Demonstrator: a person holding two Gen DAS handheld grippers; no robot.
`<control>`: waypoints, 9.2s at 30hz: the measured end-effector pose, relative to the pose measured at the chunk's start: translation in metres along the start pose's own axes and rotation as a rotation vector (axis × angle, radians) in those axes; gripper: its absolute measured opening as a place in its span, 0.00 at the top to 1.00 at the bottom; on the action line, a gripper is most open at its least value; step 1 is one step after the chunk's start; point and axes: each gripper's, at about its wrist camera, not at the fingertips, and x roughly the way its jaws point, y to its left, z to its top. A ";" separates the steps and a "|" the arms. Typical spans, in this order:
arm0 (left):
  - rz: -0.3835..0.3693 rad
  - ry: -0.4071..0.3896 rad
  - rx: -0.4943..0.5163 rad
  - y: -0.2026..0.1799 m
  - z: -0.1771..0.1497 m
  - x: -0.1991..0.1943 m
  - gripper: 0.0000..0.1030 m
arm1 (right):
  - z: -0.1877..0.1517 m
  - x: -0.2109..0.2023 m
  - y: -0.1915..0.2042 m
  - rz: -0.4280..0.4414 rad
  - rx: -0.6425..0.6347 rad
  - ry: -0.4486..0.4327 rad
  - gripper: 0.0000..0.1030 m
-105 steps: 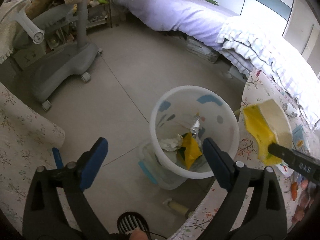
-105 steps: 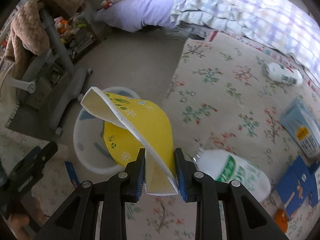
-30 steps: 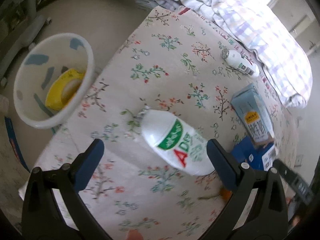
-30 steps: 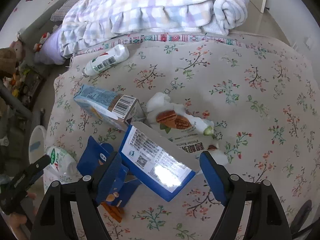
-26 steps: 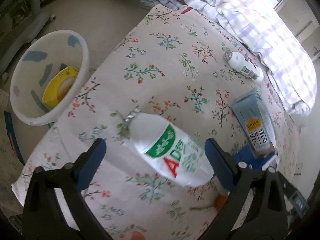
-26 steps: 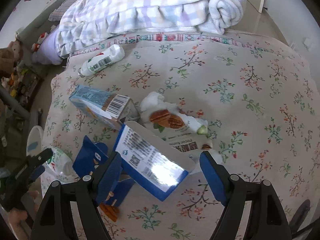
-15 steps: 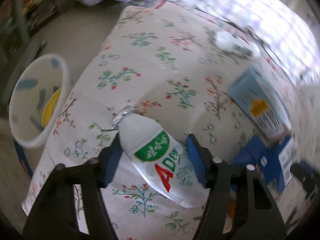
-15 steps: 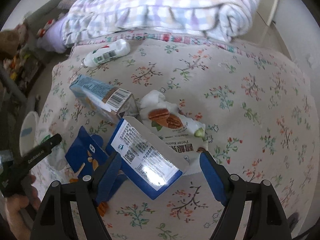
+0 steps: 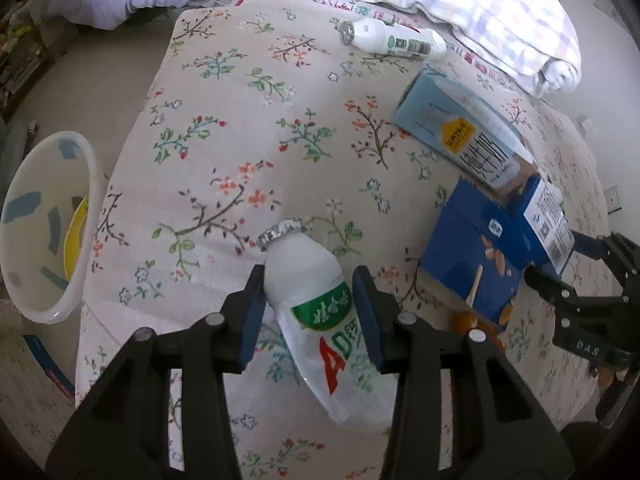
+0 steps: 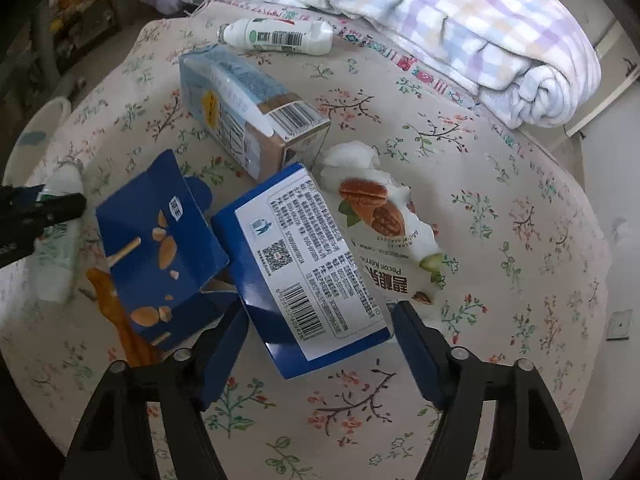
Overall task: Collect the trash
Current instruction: 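Lift the milk bottle and blue box toward the wastebasket, then open the left tool over the wastebasket while the right tool releases the blue box into it, then grasp the blue nut-printed box on the bed with the right tool, then grasp the orange strip with the left tool while the right tool holds the blue box, then carry the orange strip and blue box to the wastebasket and open both tools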
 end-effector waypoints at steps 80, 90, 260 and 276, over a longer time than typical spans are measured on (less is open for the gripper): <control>0.247 -0.311 -0.356 0.238 -0.020 -0.082 0.07 | 0.082 -0.040 0.201 0.413 0.055 -0.204 0.29; 0.321 -0.297 -0.388 0.271 -0.041 -0.091 0.04 | 0.109 -0.024 0.251 0.446 0.020 -0.188 0.29; -0.077 -0.230 -0.218 0.159 -0.031 -0.092 0.84 | 0.031 -0.087 0.083 0.336 0.169 -0.247 0.44; 0.101 -0.288 -0.371 0.247 -0.037 -0.081 0.19 | 0.047 -0.084 0.161 0.348 0.063 -0.314 0.44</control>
